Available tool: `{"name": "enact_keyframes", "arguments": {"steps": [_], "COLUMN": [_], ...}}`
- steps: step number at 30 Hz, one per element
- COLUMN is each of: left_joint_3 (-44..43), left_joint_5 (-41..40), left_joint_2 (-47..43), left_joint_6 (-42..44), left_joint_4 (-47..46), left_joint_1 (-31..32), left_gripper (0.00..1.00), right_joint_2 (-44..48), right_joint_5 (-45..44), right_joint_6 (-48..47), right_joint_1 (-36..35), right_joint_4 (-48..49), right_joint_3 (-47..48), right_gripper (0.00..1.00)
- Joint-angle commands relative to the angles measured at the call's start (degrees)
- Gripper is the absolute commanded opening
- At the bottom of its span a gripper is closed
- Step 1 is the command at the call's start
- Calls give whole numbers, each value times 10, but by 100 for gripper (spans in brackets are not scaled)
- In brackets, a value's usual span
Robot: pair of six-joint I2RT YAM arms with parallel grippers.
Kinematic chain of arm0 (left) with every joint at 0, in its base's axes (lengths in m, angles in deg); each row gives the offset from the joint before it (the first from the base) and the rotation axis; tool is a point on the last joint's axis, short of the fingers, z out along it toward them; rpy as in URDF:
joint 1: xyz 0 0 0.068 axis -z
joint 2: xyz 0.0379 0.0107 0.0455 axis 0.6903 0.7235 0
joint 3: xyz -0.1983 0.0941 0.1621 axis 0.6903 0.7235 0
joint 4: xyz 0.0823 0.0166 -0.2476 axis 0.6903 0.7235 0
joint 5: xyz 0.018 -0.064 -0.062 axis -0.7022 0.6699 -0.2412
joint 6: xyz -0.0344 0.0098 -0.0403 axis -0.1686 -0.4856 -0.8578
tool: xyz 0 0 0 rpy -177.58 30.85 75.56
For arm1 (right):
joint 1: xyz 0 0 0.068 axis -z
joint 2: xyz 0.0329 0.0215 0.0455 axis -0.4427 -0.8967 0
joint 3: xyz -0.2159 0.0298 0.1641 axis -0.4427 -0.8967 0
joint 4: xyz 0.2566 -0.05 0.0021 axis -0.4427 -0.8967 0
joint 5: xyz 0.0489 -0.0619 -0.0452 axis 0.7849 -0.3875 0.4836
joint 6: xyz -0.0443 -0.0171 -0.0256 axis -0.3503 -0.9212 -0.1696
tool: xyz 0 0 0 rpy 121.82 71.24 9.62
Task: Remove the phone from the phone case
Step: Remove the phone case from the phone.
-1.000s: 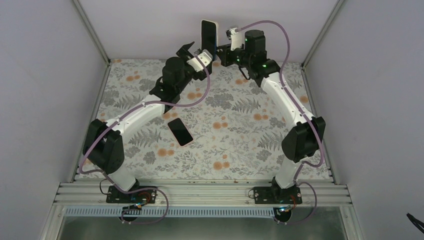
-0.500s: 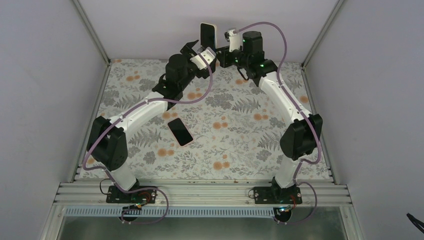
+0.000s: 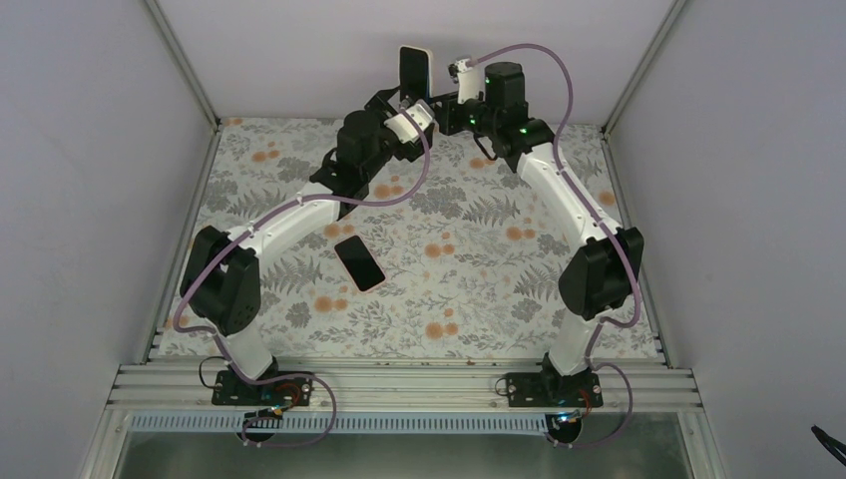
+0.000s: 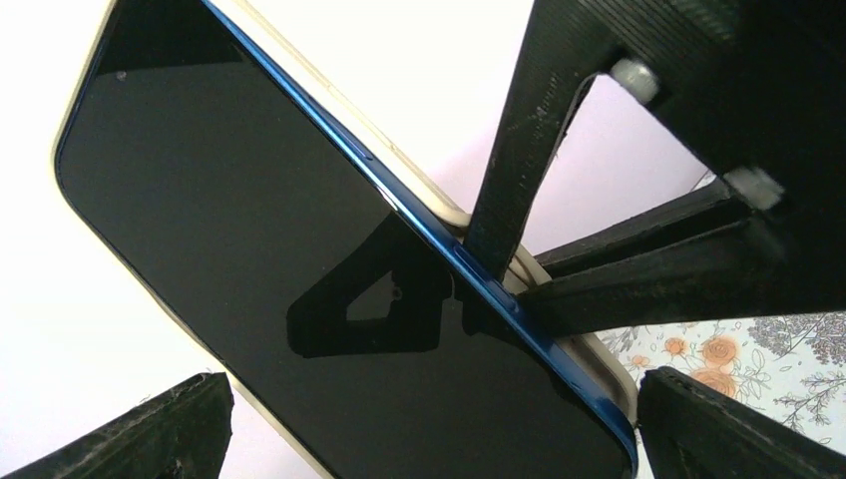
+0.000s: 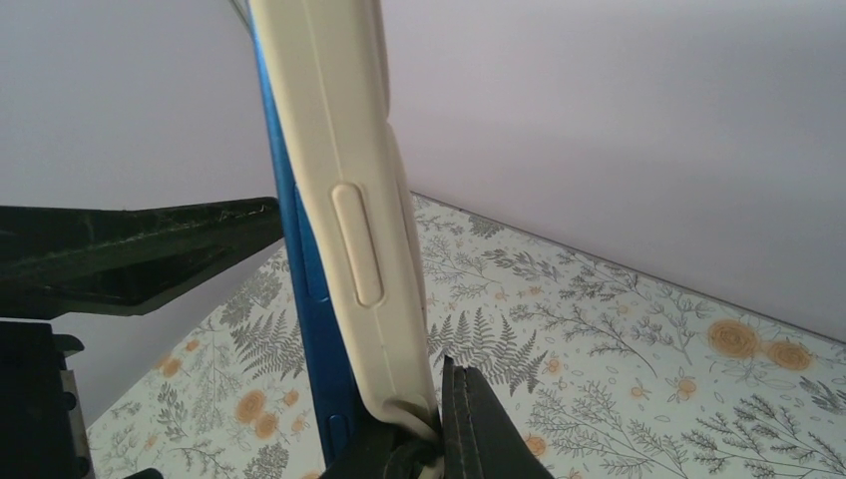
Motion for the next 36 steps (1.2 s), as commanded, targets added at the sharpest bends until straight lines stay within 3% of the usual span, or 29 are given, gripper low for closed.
{"name": "enact_keyframes", "arguments": {"steps": [1,9,17,31,34,36], "left_joint_3": [-1,6,80,107,109,114], "left_joint_5": [-16,-72,-167,-213,-240,-275], "left_joint_2": [5,2,-32,-33,-15,2], "left_joint_6": [-1,-9,17,49,88,143], "left_joint_4": [-21,-51,-169,-262,-324,-413], "left_joint_1": [-2,-8,-9,-7,7,23], "left_gripper": [100,100,100,100,100,100], "right_joint_2": [6,9,13,5,-2,-13], "right_joint_5": [20,20,15,35,38,40], "right_joint_6": [15,11,9,10,4,2], "right_joint_1": [-6,-5,-5,-15,-31,-44], "right_joint_4": [44,47,49,49,47,41], "right_joint_3": [25,12,6,5,2,0], "right_gripper": [3,3,3,3,3,3]}}
